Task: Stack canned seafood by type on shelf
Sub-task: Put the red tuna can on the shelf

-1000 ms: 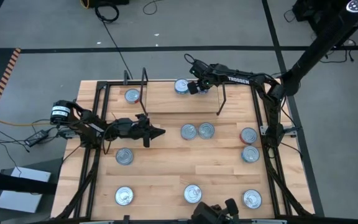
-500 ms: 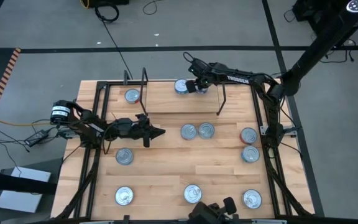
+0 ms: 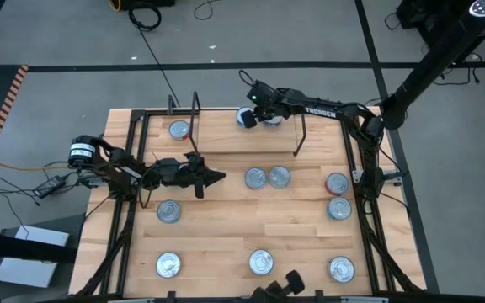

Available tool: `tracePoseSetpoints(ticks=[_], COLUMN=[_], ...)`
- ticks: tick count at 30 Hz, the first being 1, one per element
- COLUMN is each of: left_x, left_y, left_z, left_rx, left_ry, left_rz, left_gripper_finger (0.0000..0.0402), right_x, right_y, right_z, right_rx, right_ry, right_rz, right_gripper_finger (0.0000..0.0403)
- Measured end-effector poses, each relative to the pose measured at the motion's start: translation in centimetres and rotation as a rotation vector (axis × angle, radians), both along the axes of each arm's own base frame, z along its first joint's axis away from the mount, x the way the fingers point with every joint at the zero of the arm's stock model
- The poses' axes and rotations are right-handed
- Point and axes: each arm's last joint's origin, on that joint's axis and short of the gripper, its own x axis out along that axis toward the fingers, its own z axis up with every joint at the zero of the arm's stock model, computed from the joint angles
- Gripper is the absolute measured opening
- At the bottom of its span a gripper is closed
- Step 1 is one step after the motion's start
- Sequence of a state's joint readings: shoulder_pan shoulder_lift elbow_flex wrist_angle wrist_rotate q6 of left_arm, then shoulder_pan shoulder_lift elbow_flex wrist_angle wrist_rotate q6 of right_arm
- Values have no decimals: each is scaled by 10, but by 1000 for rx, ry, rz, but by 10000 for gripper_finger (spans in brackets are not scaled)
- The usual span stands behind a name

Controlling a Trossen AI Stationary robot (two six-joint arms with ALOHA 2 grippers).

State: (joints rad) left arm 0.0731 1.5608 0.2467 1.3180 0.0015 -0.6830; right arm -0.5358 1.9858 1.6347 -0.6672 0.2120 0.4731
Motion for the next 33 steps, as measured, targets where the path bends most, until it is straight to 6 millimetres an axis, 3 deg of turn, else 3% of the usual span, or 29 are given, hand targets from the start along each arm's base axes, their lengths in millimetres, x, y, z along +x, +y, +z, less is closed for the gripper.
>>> tracePoseSetpoints(ticks=[9, 14, 17, 20, 25, 33], left_x=[20, 21, 19, 17, 15, 17], left_y=[15, 30, 41, 51, 65, 78], left_z=[26, 42, 53, 61, 84, 131], left_rx=[119, 178, 219, 257, 335, 412], left_ry=[-103, -164, -187, -178, -217, -219], left_rz=[-98, -108, -97, -90, -91, -257], left_gripper_finger=[0, 0, 0, 0, 0, 0], right_x=[31, 28, 22, 16, 0, -52], right_y=[38, 72, 94, 116, 147, 189], right_z=[43, 90, 105, 108, 95, 85], right_rx=[-52, -191, -258, -288, -290, -280], right_ry=[-135, -247, -302, -392, -548, -647], right_rz=[404, 584, 666, 721, 747, 643], right_gripper_finger=[2, 1, 1, 0, 0, 0])
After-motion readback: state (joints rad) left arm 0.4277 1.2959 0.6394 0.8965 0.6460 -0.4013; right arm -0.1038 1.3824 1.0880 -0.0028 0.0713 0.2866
